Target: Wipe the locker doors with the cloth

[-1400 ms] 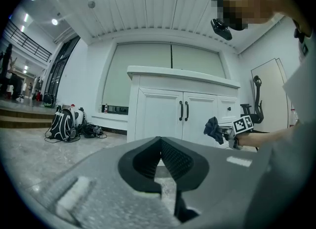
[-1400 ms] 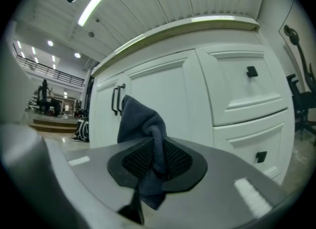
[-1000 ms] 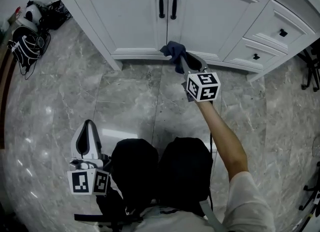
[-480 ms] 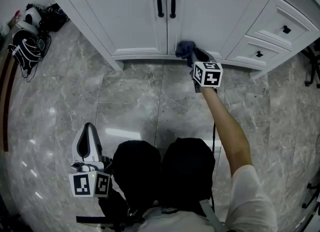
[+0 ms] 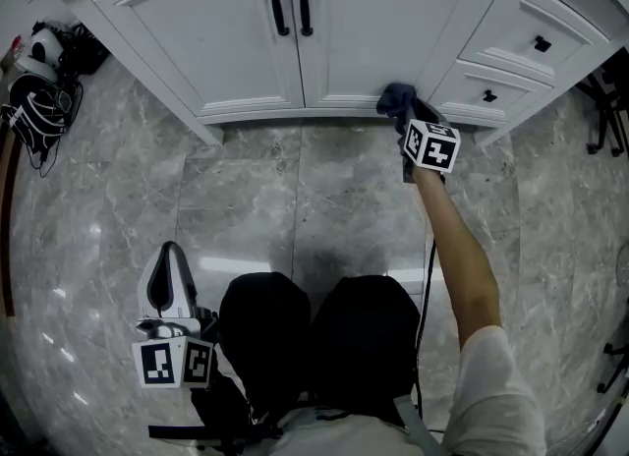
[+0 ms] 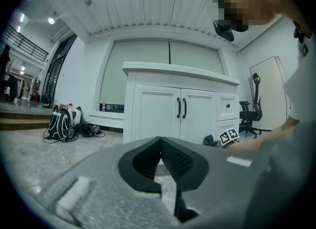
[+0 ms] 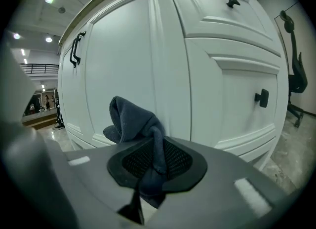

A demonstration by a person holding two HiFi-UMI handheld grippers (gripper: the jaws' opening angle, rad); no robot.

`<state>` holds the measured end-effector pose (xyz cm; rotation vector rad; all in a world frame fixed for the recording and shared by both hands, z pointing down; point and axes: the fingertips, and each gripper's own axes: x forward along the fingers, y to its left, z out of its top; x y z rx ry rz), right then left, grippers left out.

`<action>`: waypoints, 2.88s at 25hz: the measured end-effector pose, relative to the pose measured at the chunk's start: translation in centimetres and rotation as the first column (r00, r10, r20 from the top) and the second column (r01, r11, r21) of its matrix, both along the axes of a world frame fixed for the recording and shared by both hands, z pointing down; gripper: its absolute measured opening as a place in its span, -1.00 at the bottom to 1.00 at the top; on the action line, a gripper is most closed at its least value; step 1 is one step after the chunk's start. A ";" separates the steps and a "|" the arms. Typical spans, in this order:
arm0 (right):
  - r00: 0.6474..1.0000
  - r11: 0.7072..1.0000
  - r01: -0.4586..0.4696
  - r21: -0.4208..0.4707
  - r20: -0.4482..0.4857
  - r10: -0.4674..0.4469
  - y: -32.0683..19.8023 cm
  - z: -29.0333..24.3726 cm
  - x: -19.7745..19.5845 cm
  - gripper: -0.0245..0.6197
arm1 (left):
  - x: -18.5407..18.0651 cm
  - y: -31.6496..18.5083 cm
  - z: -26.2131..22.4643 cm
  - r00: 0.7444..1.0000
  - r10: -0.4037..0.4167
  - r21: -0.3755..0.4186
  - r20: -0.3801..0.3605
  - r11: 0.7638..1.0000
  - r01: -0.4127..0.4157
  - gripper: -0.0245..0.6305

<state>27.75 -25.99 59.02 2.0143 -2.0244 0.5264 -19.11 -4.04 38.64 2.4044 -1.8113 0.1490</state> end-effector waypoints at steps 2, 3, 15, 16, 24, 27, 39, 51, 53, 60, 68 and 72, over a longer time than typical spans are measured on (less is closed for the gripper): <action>1.000 1.000 -0.002 -0.004 -0.015 0.002 0.4 -0.1 0.8 -0.72 | 0.6 -0.1 0.1 1.000 0.009 -0.002 -0.002 1.000 -0.009 -0.92; 1.000 1.000 -0.002 -0.003 -0.024 0.002 0.7 -0.2 1.1 -0.72 | 1.0 -0.2 0.1 1.000 0.014 -0.003 -0.003 1.000 -0.014 -0.92; 0.978 0.946 0.182 0.270 -0.147 -0.146 6.3 -14.6 0.6 -0.72 | 6.1 -1.8 0.2 0.996 0.087 -0.001 -0.028 0.996 -0.087 -0.92; 0.978 0.934 0.188 0.303 -0.149 -0.149 6.6 -16.9 0.9 -0.72 | 6.6 -1.9 0.0 0.995 0.092 0.005 -0.031 0.996 -0.092 -0.92; 0.989 0.874 0.148 0.463 -0.059 -0.136 3.9 -31.1 5.2 -0.72 | 9.5 -1.7 -1.7 0.993 0.114 0.027 -0.031 0.993 -0.114 -0.92; 0.993 0.879 0.117 0.463 -0.055 -0.104 2.2 -33.0 7.0 -0.72 | 10.2 -1.6 -2.2 0.993 0.117 0.040 -0.028 0.992 -0.116 -0.92; 0.991 0.908 0.002 0.419 -0.126 0.056 4.0 -34.7 18.0 -0.72 | 11.3 -1.5 -2.0 0.993 0.119 0.030 -0.011 0.992 -0.119 -0.92; 0.936 0.899 -0.201 0.388 -0.195 0.294 7.3 -34.3 30.6 -0.72 | 11.2 -1.2 -2.0 0.994 0.112 0.026 -0.009 0.993 -0.111 -0.92; 0.937 0.895 -0.178 0.409 -0.206 0.281 7.9 -34.6 30.0 -0.72 | 11.2 -1.2 -1.9 0.994 0.112 0.023 -0.008 0.993 -0.112 -0.92; 0.979 0.867 0.025 0.498 -0.188 0.080 10.8 -34.6 19.1 -0.72 | 11.0 -1.2 -1.5 0.994 0.109 0.019 0.001 0.994 -0.109 -0.92; 0.984 0.901 0.149 0.407 0.028 -0.175 5.9 -26.3 8.3 -0.72 | 11.0 -0.7 -1.2 0.994 0.110 0.003 0.020 0.994 -0.110 -0.92; 0.981 0.936 0.135 0.324 0.089 -0.172 2.1 -22.0 7.9 -0.71 | 10.1 -0.4 -1.7 0.995 0.090 0.005 0.033 0.996 -0.090 -0.92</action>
